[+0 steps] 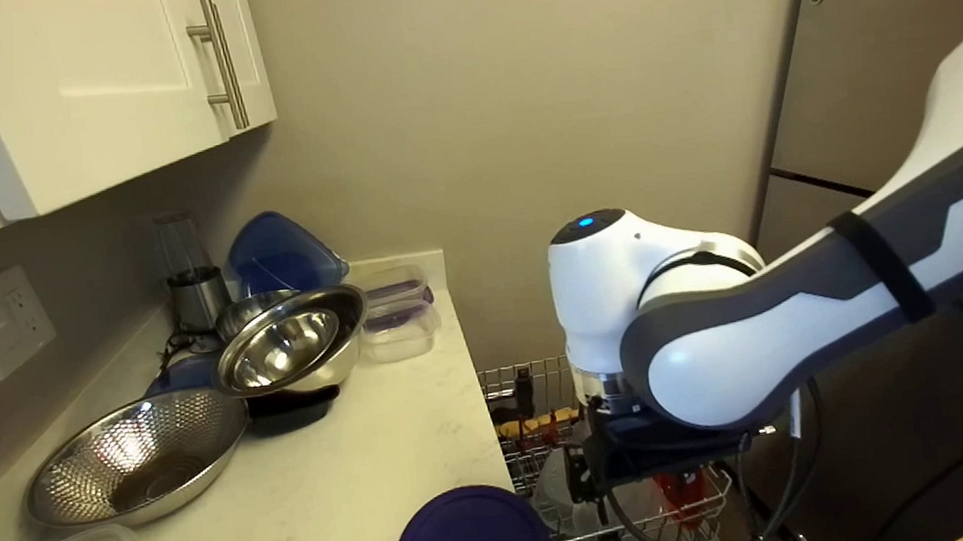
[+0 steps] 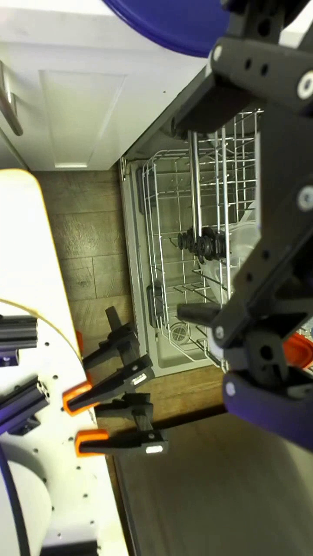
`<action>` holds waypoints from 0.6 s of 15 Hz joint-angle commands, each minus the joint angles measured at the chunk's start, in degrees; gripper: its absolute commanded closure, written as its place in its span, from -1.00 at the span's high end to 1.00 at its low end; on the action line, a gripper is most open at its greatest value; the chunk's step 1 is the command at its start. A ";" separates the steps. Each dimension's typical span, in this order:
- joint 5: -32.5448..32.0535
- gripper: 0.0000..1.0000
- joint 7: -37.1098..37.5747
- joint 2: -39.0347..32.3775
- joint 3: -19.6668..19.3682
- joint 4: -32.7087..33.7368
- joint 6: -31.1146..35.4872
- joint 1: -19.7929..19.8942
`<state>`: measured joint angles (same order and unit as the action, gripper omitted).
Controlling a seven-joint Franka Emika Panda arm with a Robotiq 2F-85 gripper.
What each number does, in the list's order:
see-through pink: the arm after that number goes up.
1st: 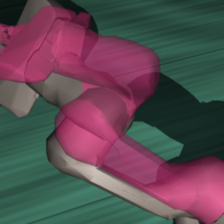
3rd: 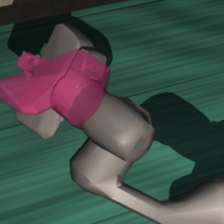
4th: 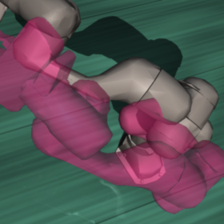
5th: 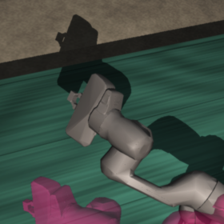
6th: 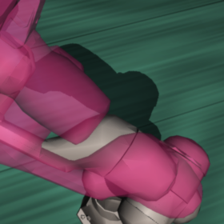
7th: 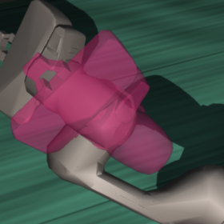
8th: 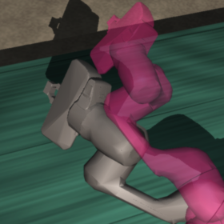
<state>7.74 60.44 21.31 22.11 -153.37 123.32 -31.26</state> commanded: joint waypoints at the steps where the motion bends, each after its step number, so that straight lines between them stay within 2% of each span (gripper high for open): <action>1: 8.77 1.00 -0.79 3.44 1.06 -8.82 13.85 1.27; 2: 12.13 1.00 -1.79 2.59 0.27 -9.76 16.88 0.84; 3: 14.06 1.00 -1.35 -0.59 -0.08 -6.48 16.63 1.34; 4: 15.27 1.00 -0.83 0.53 -0.12 -7.29 15.57 1.48; 7: 11.64 1.00 4.55 4.18 0.55 -4.83 3.96 5.36; 9: 8.49 1.00 5.09 6.68 -0.48 -2.56 -5.44 8.14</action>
<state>19.70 63.16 23.15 21.94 -157.89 128.71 -26.85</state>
